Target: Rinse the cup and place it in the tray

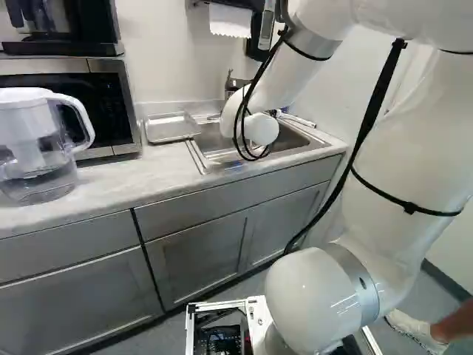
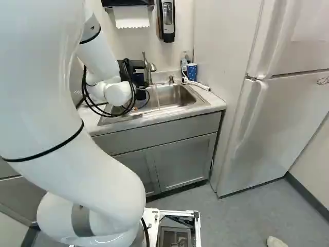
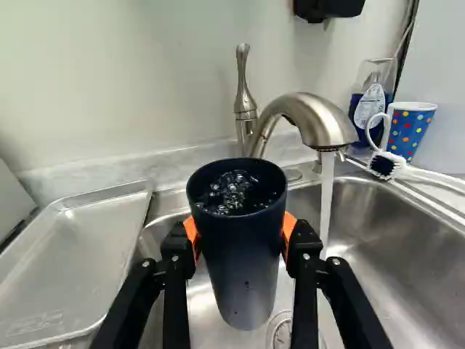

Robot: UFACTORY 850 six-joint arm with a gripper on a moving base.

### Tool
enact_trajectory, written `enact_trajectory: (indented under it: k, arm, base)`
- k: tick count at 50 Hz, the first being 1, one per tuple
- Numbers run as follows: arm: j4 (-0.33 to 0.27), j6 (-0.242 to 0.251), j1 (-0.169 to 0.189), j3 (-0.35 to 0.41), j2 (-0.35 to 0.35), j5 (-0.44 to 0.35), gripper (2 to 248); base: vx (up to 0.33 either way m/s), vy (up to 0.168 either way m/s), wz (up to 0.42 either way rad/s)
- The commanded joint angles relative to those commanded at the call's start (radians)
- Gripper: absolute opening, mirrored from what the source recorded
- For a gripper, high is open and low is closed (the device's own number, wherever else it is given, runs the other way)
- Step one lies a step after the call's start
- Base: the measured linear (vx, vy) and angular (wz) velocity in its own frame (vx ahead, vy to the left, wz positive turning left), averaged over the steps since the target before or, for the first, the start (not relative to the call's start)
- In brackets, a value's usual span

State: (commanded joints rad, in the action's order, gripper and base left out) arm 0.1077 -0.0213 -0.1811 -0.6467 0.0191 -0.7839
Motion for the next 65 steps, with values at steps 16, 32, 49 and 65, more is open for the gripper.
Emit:
enact_trajectory:
  k: [16, 32, 49, 65]
  arm:
    - [0.000, 0.000, -0.038, -0.011, -0.025, 0.000, 125]
    - [0.000, 0.000, -0.083, -0.031, -0.041, 0.023, 125]
    - [0.000, 0.000, -0.122, -0.051, -0.059, 0.076, 125]
    - [0.000, 0.000, -0.157, -0.062, -0.064, 0.103, 125]
  base:
    - [0.000, 0.000, 0.000]
    - [0.000, 0.000, 0.000]
    - [0.000, 0.000, 0.000]
    - [0.000, 0.000, 0.000]
